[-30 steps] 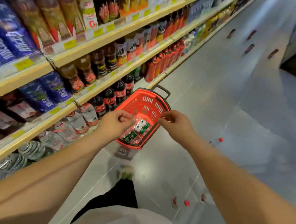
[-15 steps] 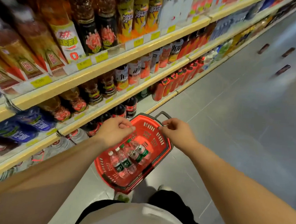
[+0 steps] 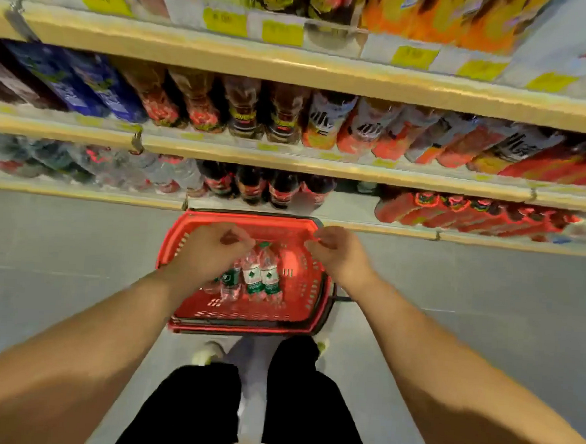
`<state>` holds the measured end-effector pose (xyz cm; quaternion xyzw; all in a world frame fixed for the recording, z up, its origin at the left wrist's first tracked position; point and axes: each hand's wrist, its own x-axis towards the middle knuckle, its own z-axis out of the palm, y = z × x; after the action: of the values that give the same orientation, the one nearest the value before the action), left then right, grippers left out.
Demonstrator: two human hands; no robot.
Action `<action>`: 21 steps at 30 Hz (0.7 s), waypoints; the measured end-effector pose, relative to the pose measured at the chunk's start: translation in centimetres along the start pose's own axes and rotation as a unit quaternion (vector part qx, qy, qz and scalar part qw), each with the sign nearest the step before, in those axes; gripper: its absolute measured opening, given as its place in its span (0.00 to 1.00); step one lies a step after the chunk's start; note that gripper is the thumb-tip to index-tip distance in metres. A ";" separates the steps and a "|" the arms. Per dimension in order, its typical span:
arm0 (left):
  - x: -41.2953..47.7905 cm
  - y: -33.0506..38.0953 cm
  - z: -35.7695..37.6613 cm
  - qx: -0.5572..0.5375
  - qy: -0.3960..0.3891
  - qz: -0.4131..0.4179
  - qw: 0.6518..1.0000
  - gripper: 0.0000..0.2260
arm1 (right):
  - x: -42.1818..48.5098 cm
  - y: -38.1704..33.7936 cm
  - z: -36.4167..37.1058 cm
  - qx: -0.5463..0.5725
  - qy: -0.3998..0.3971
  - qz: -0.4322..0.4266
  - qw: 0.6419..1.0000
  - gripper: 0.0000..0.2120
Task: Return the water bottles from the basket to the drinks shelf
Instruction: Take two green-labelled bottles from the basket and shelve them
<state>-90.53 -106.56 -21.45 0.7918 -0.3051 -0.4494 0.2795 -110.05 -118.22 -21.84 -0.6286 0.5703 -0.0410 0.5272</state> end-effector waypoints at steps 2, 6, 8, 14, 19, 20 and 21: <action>0.7 -2.5 1.3 -0.006 0.014 -0.027 1.000 0.03 | 1.7 2.0 1.4 -0.008 -0.017 0.002 1.000 0.11; 4.2 -9.0 4.5 -0.009 0.050 -0.082 0.995 0.06 | 6.4 7.5 6.4 -0.009 -0.064 -0.018 0.998 0.14; 6.6 -12.7 6.3 -0.012 0.051 -0.083 0.995 0.10 | 9.5 10.6 9.2 -0.026 -0.080 -0.032 0.996 0.14; 13.6 -24.7 12.2 -0.031 0.065 -0.066 0.995 0.02 | 20.0 21.5 18.2 -0.105 -0.081 -0.007 0.991 0.13; 19.3 -31.0 16.1 -0.012 0.062 -0.091 0.994 0.06 | 25.1 28.9 24.5 -0.163 -0.125 0.014 0.979 0.20; 20.1 -31.7 16.6 -0.025 0.063 -0.085 0.994 0.04 | 25.9 29.9 25.3 -0.178 -0.129 0.025 0.975 0.23; 20.7 -32.1 17.0 -0.045 0.062 -0.077 0.994 0.02 | 26.6 30.7 25.9 -0.191 -0.138 0.041 0.971 0.27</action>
<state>-89.57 -103.49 -63.16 0.8257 -0.2050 -0.4328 0.2982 -104.63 -116.20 -69.68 -0.6931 0.5151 0.1775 0.4719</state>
